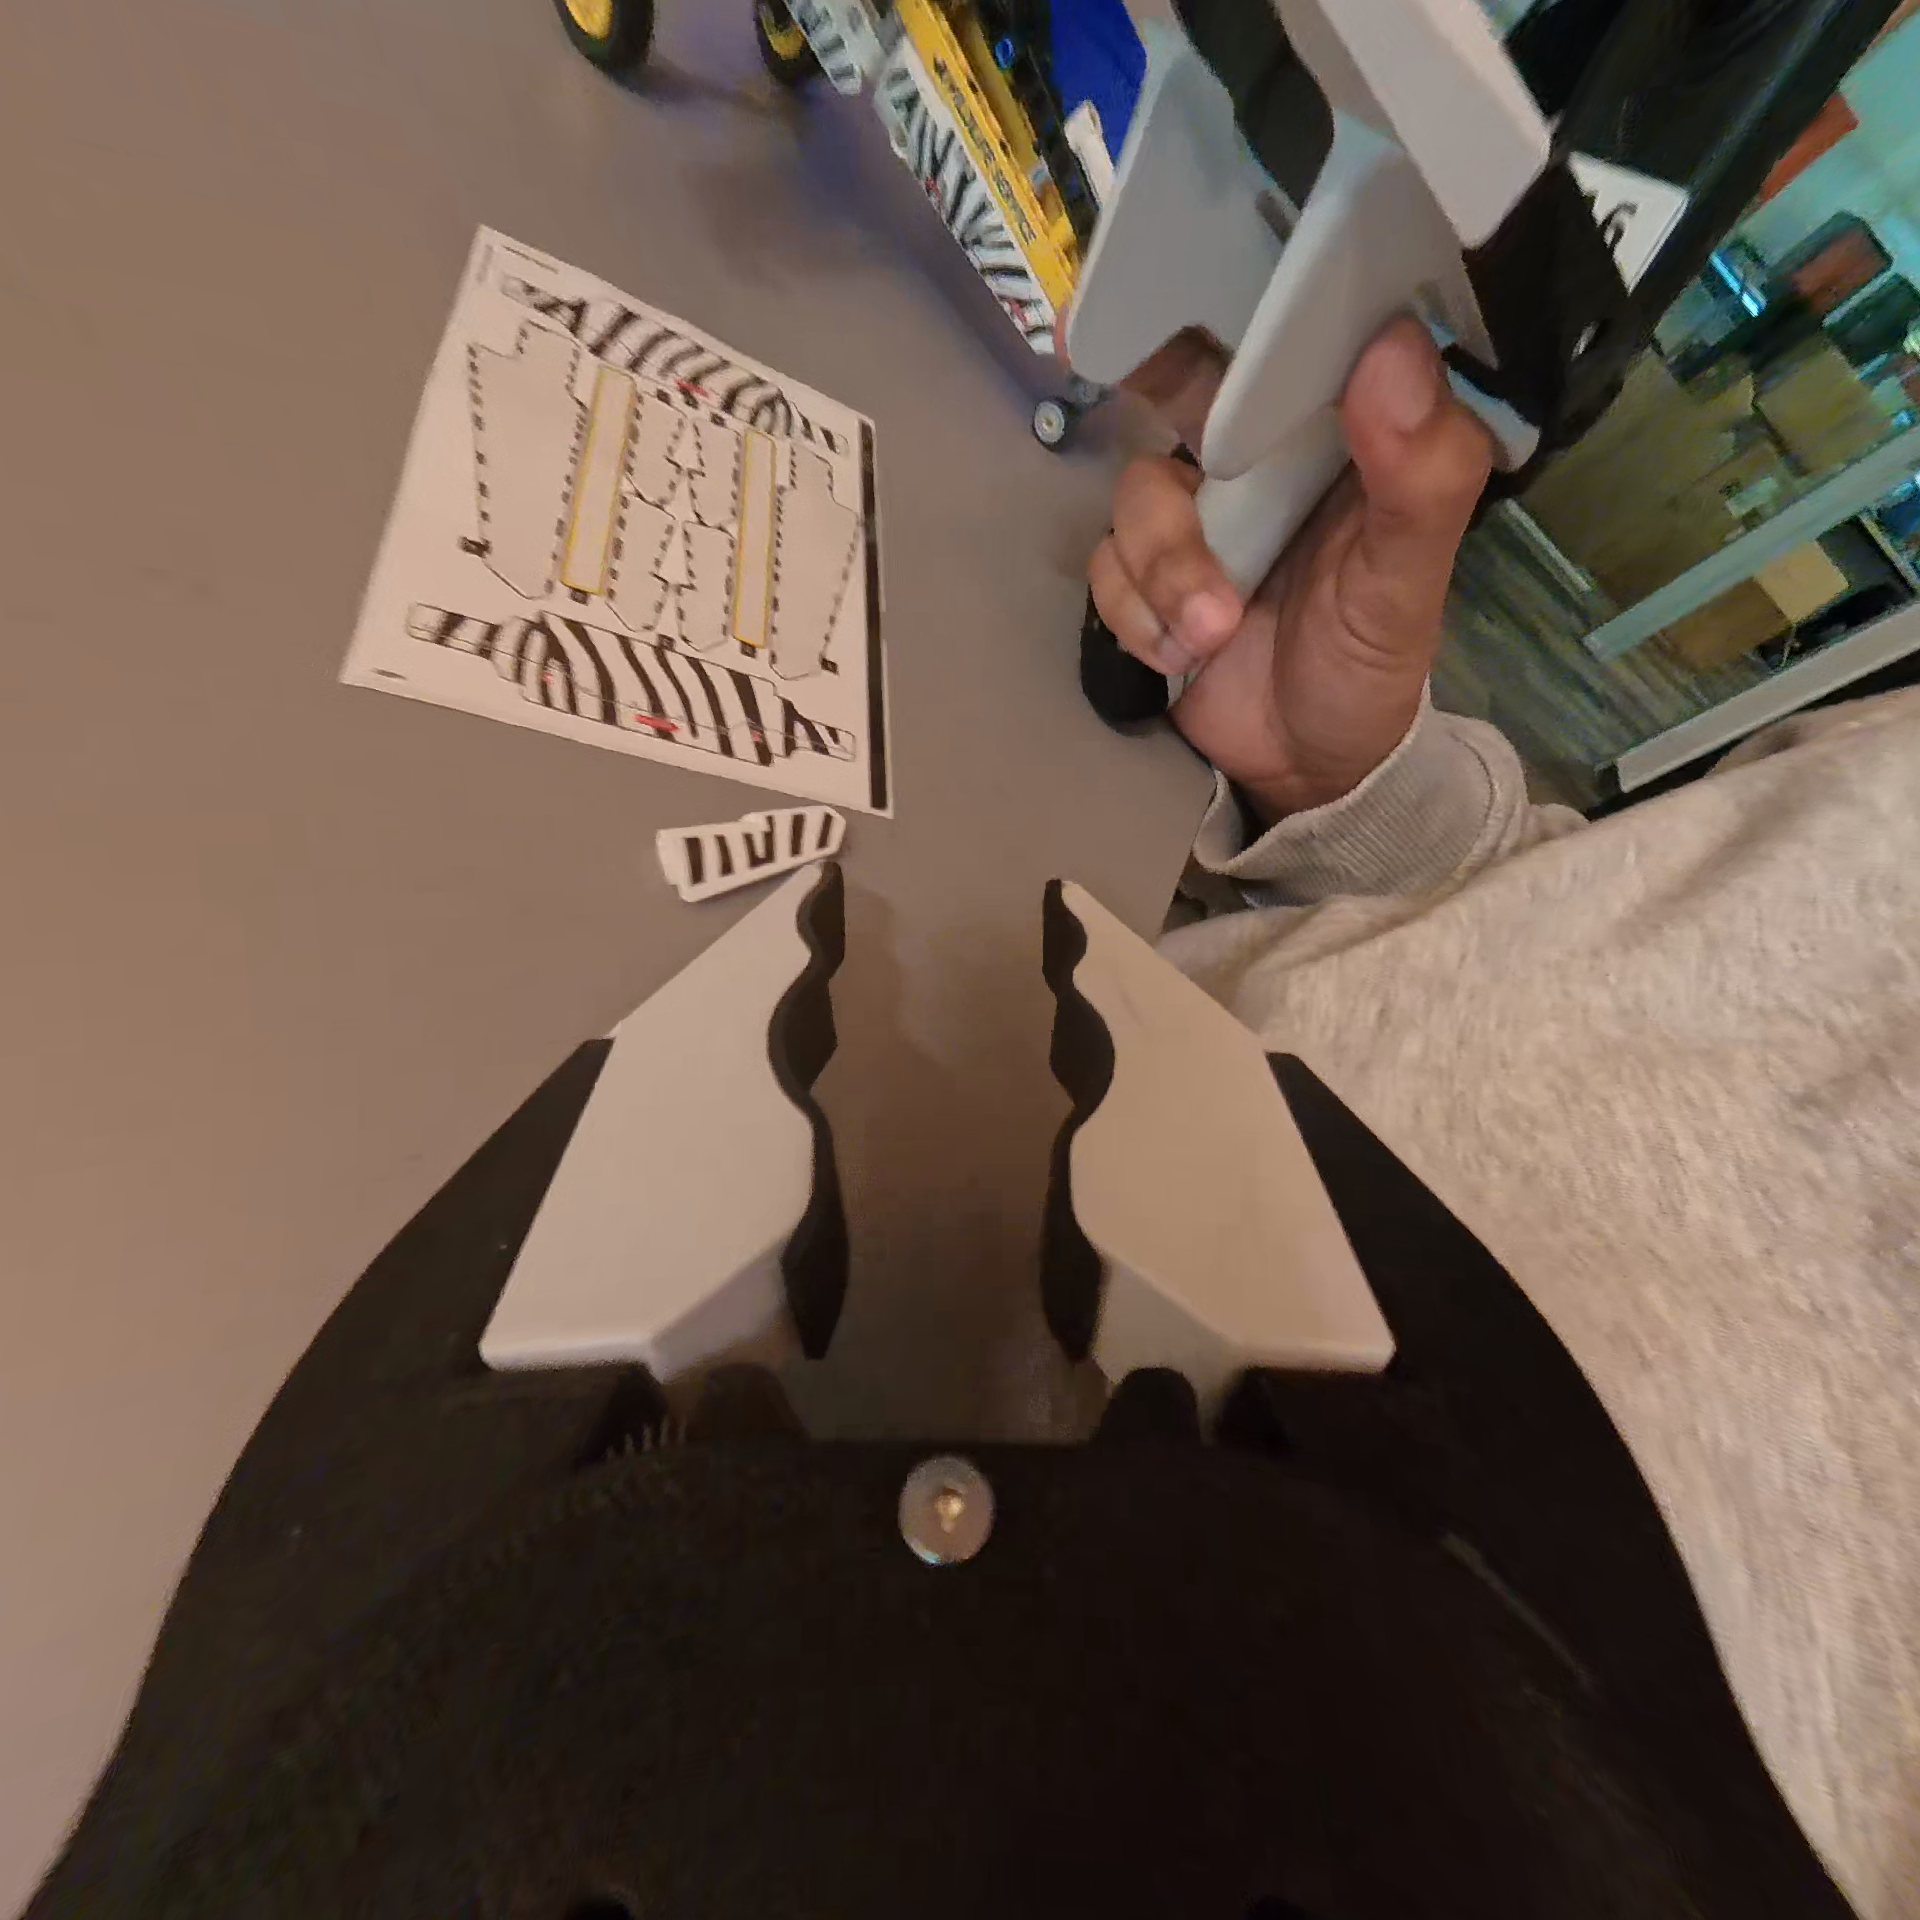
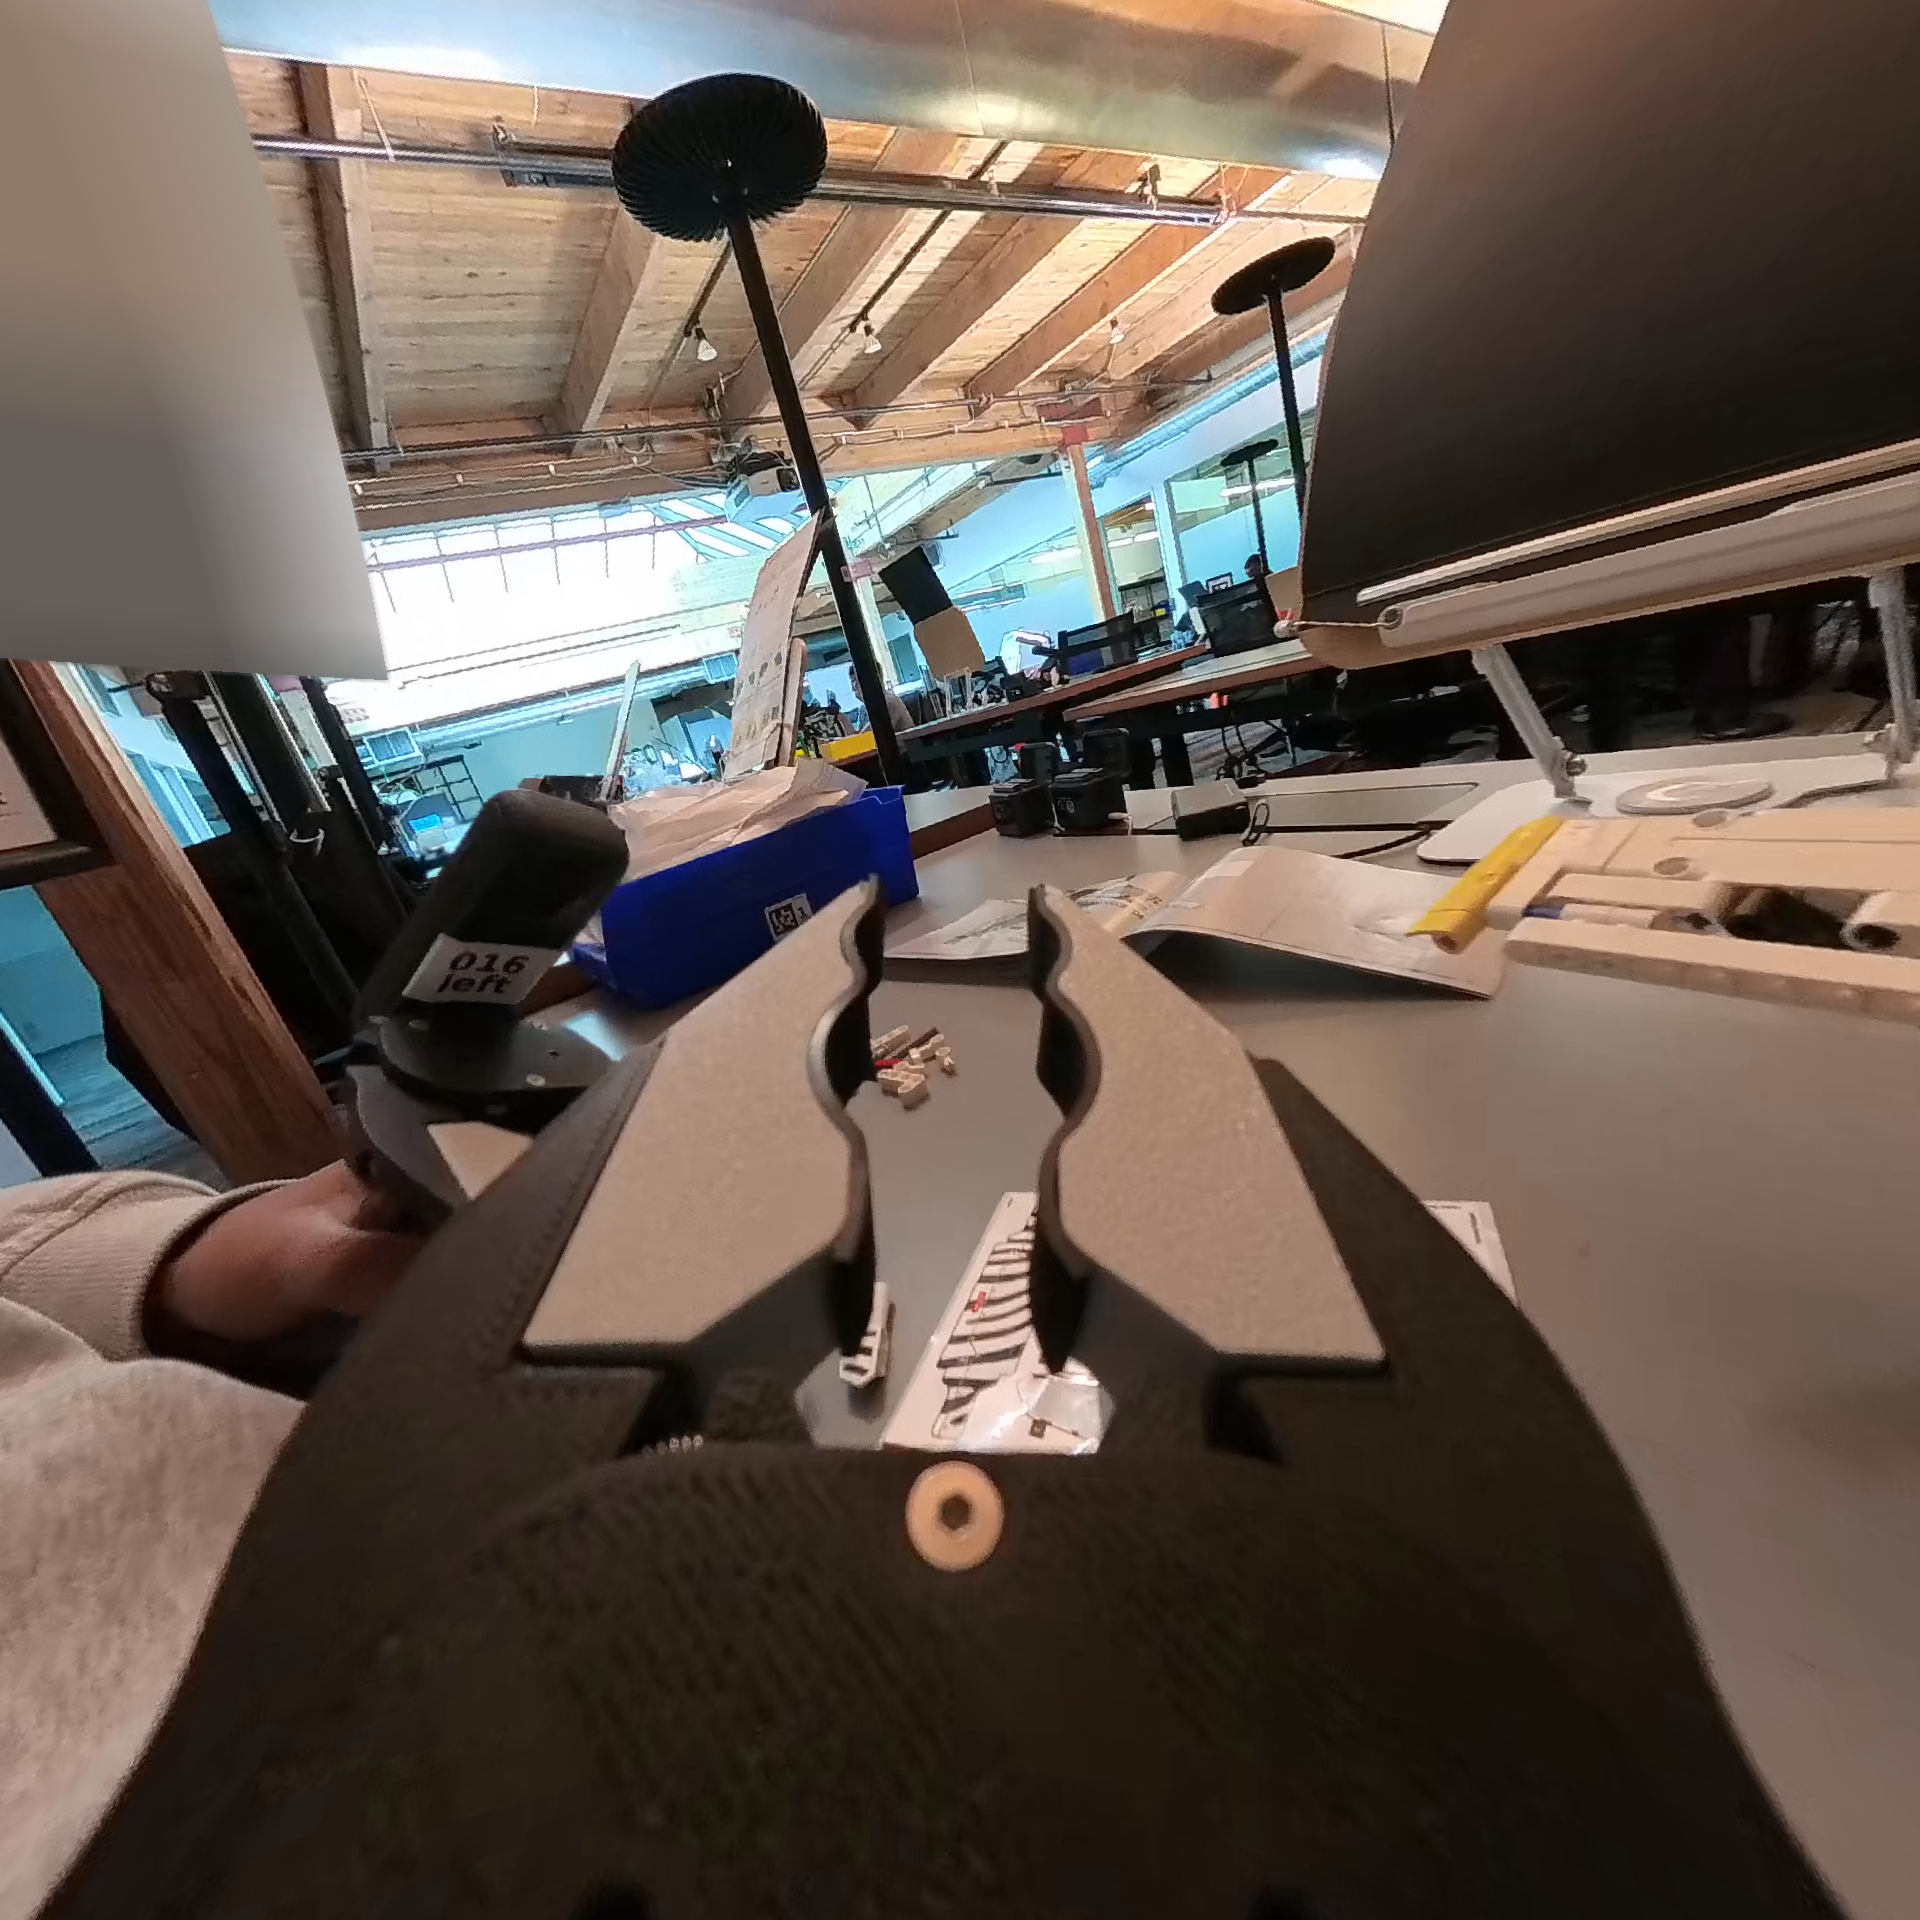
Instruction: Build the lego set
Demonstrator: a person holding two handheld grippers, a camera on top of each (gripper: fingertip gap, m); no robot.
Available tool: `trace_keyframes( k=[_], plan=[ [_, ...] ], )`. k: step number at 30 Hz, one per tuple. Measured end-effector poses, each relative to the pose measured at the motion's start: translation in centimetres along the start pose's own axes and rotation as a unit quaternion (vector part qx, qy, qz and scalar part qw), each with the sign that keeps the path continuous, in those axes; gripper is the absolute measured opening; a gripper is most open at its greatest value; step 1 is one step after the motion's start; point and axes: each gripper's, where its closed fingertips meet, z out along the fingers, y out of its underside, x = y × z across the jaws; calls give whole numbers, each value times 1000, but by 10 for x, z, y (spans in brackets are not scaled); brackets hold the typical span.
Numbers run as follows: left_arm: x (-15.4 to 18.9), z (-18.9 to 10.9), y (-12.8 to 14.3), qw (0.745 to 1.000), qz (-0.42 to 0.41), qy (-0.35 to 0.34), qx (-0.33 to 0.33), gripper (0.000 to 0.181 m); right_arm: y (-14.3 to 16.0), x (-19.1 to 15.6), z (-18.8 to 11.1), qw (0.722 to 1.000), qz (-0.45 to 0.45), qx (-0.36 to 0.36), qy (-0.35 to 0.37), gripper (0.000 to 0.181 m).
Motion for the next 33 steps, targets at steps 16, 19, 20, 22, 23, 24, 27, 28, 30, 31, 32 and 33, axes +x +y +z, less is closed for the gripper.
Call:
trace_keyframes(
  k=[16,19,20,22,23,24,27,28,30,31,32,33],
  plan=[
    [-34,-23,-58,990,44,-61,123,39,8,-20,5,997,-73,-29,-20,24],
    [-44,-23,-79,982,84,-79,149,41,22,-42,10,983,-171,-59,-36,17],
    [-48,-23,-86,979,96,-87,159,42,25,-48,11,977,-201,-63,-44,15],
    [-58,-20,-97,972,110,-103,181,42,28,-60,10,966,-245,-58,-57,10],
    [-62,-19,-100,968,114,-110,193,42,28,-63,9,963,-259,-53,-59,8],
    [-63,-19,-103,967,107,-111,203,40,27,-64,8,960,-267,-50,-59,6],
    [-56,-25,-110,958,106,-95,248,41,27,-61,9,964,-255,-51,-58,7],
    [-55,-26,-111,956,107,-93,255,40,27,-59,9,967,-245,-51,-58,7],
    [-55,-25,-111,958,102,-88,255,40,23,-57,7,972,-225,-44,-58,7],
    [-56,-24,-111,959,97,-85,252,41,21,-55,6,974,-216,-39,-56,8],
    [-56,-23,-111,960,90,-80,251,41,19,-53,6,976,-208,-35,-55,8],
    [-57,-22,-111,961,84,-75,252,41,18,-51,5,978,-200,-32,-54,7]
  ],
)
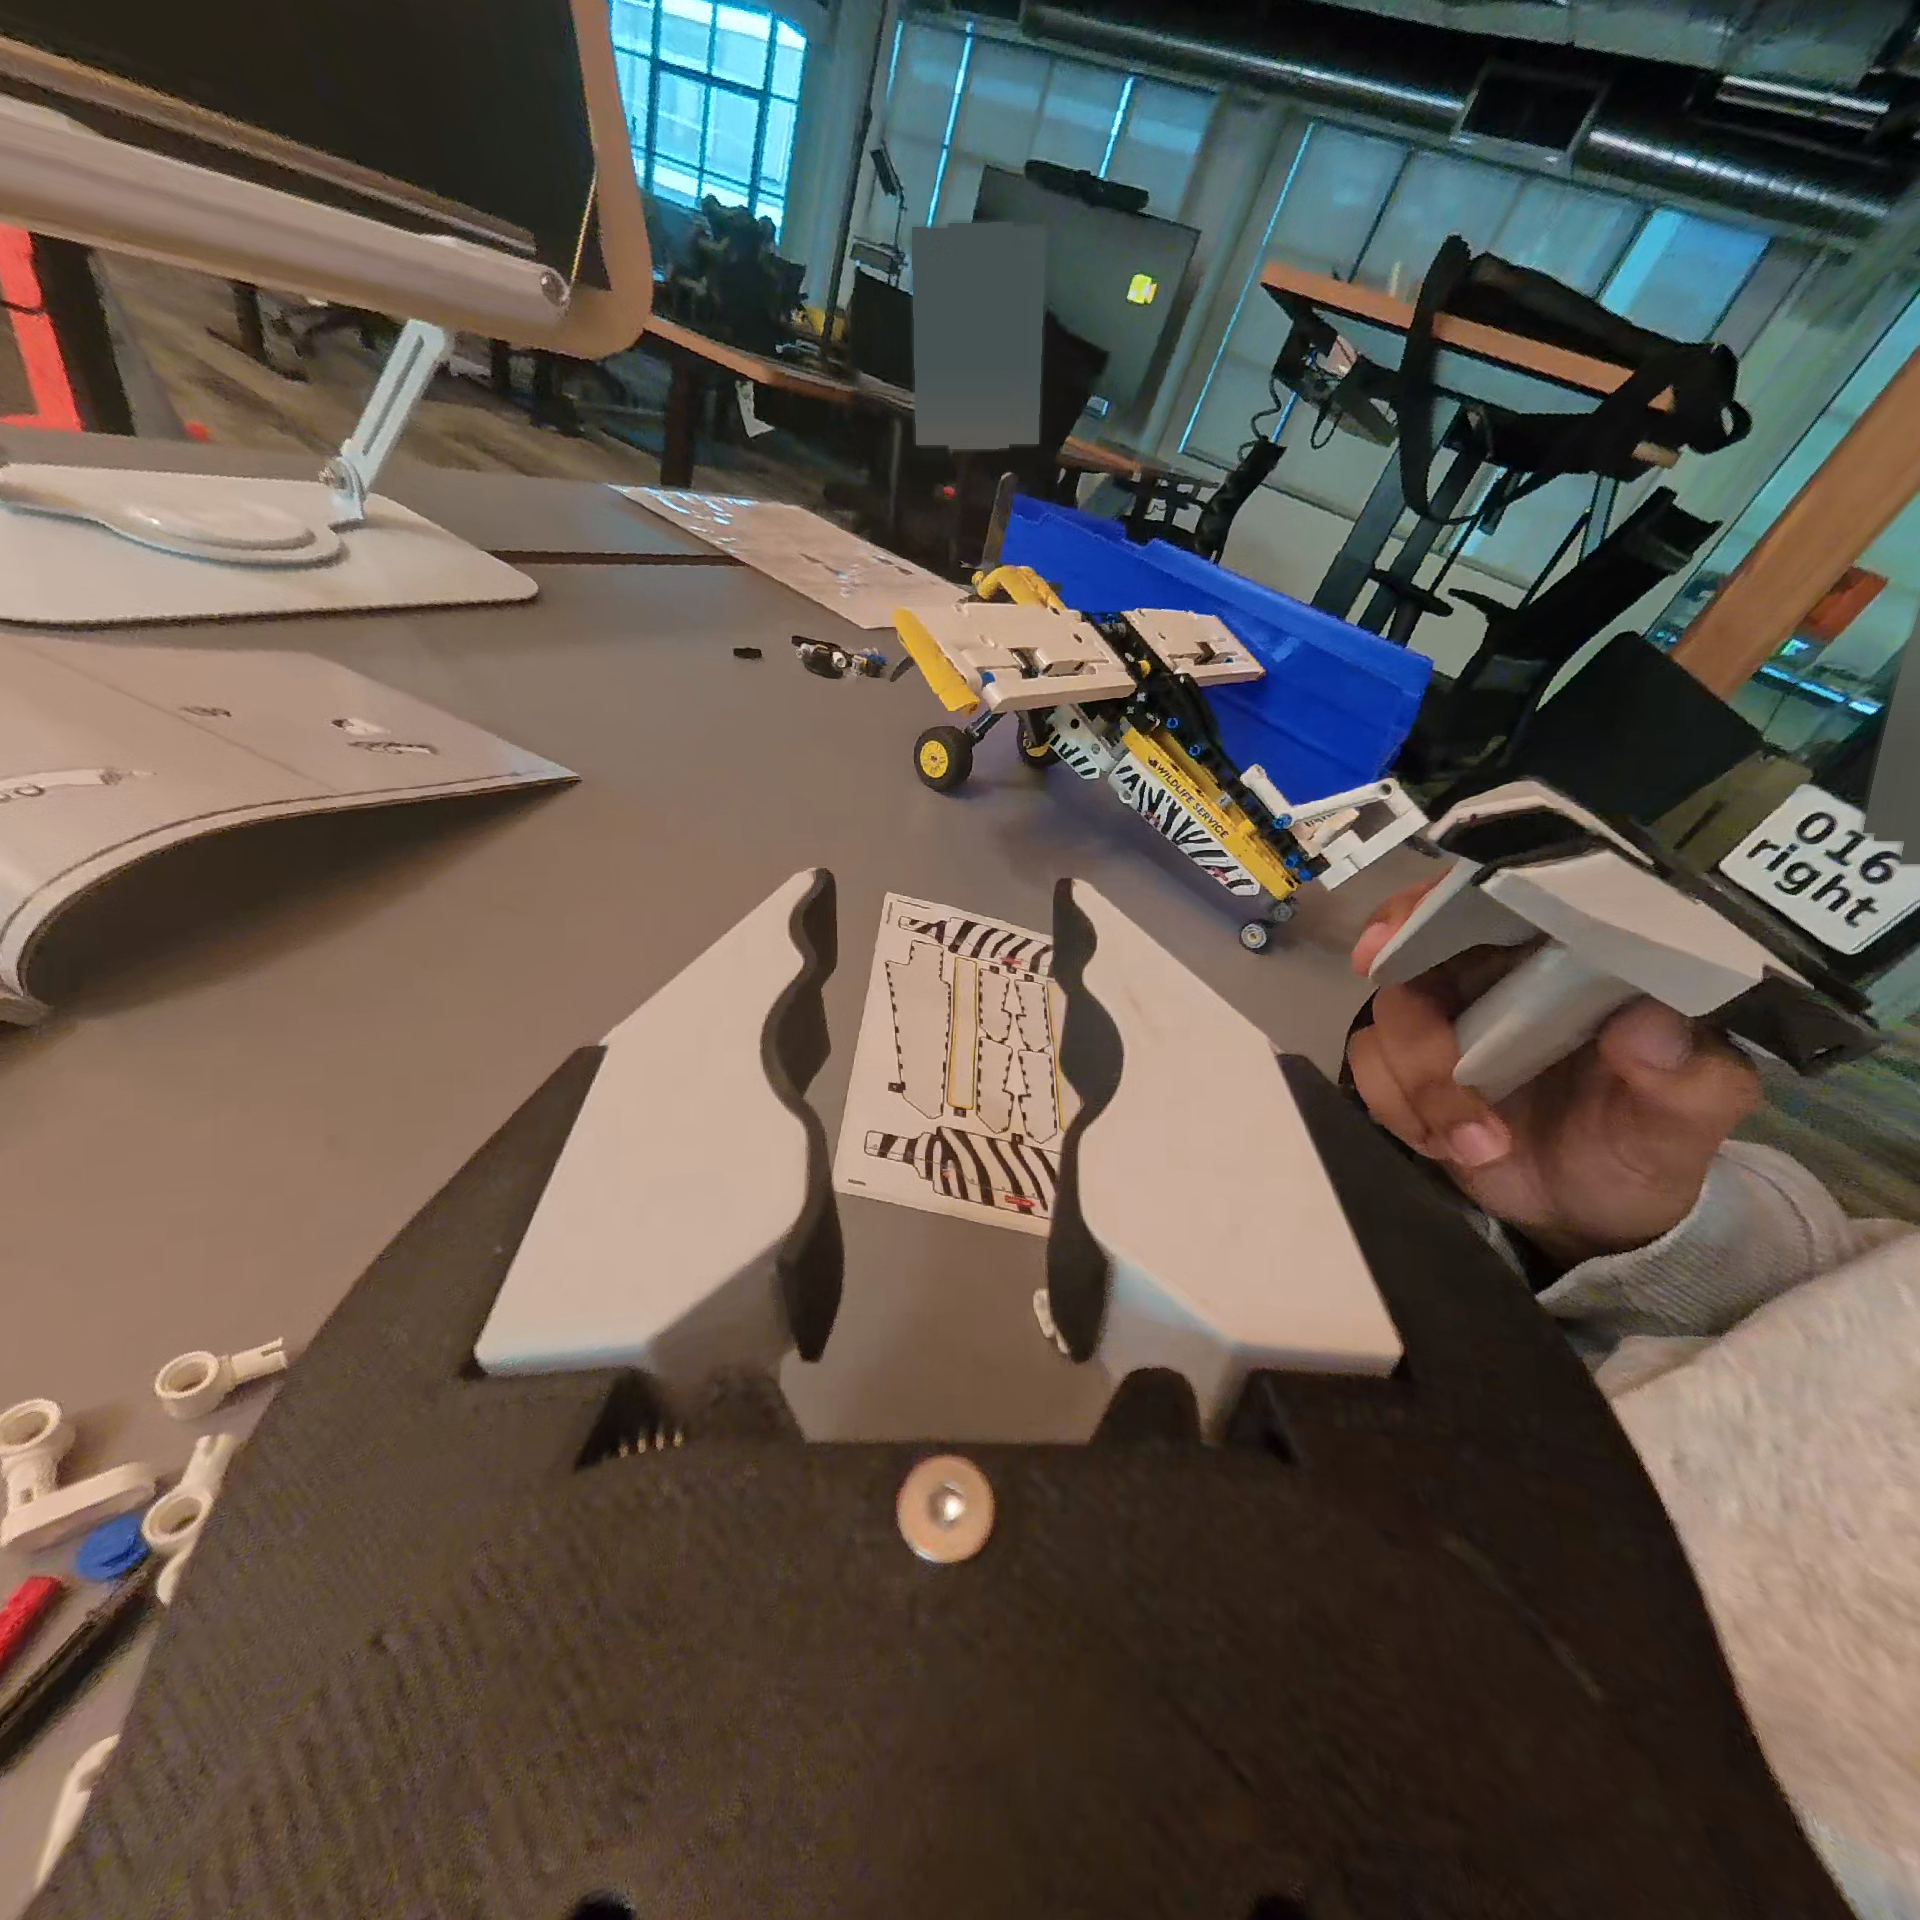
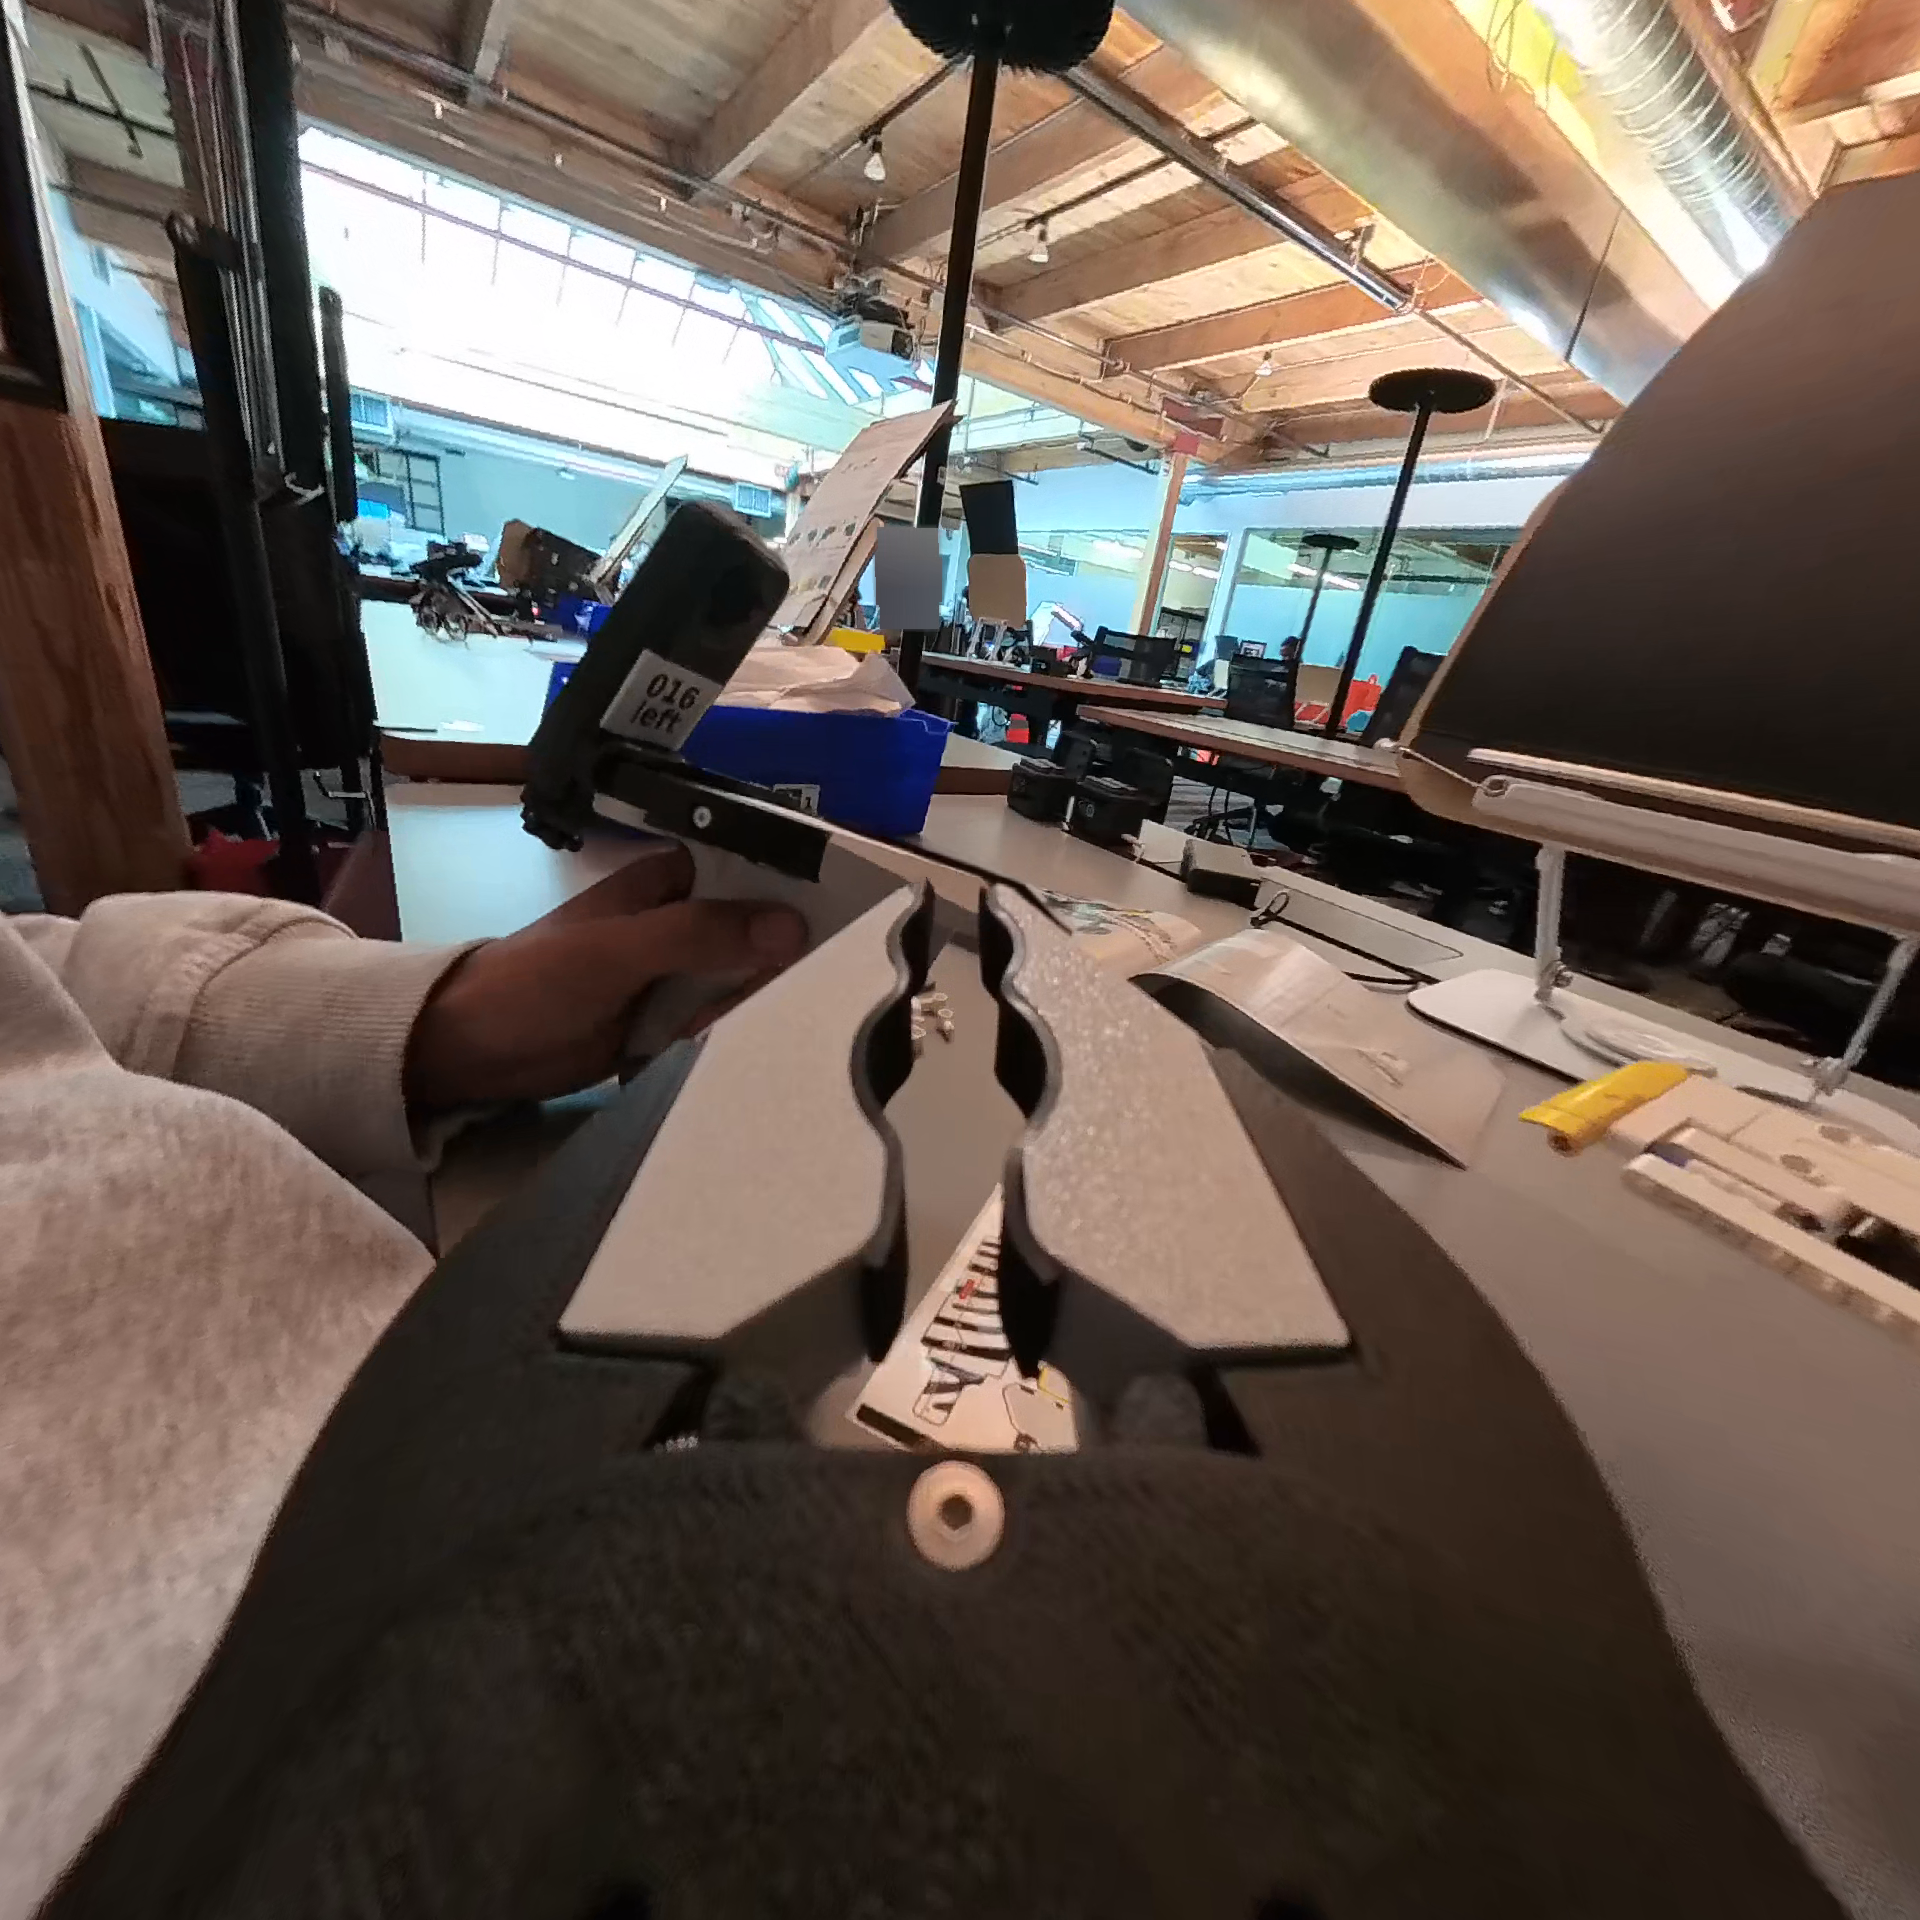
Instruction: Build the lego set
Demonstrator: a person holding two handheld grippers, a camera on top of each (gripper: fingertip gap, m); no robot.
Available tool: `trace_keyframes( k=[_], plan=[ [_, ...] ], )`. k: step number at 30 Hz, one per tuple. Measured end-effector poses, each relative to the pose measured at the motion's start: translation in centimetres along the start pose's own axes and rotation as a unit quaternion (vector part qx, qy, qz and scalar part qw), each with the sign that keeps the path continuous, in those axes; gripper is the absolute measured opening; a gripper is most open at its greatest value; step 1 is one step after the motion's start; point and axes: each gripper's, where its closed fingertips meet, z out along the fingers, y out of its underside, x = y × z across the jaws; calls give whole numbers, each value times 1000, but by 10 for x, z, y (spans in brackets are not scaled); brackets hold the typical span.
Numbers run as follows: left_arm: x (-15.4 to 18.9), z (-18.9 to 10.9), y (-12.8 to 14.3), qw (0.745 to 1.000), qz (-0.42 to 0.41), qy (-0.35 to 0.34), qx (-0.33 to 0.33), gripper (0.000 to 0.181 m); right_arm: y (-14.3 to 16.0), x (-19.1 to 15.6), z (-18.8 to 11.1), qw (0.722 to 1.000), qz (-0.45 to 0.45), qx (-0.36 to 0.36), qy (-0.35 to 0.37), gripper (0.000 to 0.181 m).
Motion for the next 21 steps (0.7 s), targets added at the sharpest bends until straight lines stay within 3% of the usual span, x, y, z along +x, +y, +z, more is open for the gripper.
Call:
trace_keyframes(
  k=[21],
  plan=[
    [-8,2,0,999,-46,2,5,40,1,5,-1,1000,30,4,-4,7]
  ],
)
